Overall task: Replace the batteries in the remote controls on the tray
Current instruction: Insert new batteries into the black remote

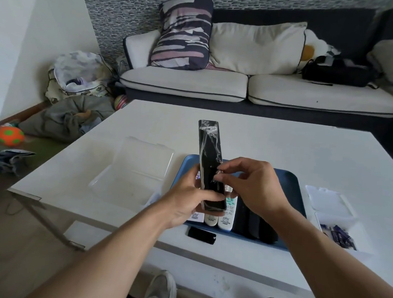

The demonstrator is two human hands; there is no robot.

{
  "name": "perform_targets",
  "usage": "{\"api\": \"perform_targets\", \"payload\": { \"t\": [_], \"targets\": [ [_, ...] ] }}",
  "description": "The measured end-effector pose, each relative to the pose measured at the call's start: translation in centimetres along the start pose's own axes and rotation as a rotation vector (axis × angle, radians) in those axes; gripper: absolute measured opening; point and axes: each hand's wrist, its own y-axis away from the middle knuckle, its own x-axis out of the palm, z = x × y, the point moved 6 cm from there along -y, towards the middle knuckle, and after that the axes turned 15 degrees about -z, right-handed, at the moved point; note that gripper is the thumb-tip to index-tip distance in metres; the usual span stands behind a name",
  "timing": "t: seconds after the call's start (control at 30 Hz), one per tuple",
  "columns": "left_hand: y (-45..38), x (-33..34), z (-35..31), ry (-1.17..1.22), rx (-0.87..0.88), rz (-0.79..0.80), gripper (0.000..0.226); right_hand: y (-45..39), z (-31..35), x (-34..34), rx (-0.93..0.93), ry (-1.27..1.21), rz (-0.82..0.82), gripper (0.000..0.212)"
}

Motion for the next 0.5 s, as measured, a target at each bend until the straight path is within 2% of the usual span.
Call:
{"api": "perform_targets", "payload": {
  "t": [0.1, 0.17, 0.27, 0.5],
  "targets": [
    [-0.2, -0.4, -0.3, 0.195, -0.087, 0.001, 0.034, 0.2, 0.4, -0.3, -0.074, 0.080, -0.026, 0.012],
    [-0.4, -0.8, -0.5, 0.278, -0.107, -0.074, 0.025, 0.2, 0.6, -0.4, -0.150, 0.173, -0.054, 0.014],
    [-0.8, -1.1, -0.7, 0.268, -0.054, -0.154, 0.033, 0.2, 1.0, -0.3, -0.232, 0.242, -0.086, 0.017],
    [-0.2, -0.8, -1.3, 0.207, 0.017, -0.149, 0.032, 0.9, 1.6, -0.2, -0.266, 0.266, -0.076, 0.016]
  ]
}}
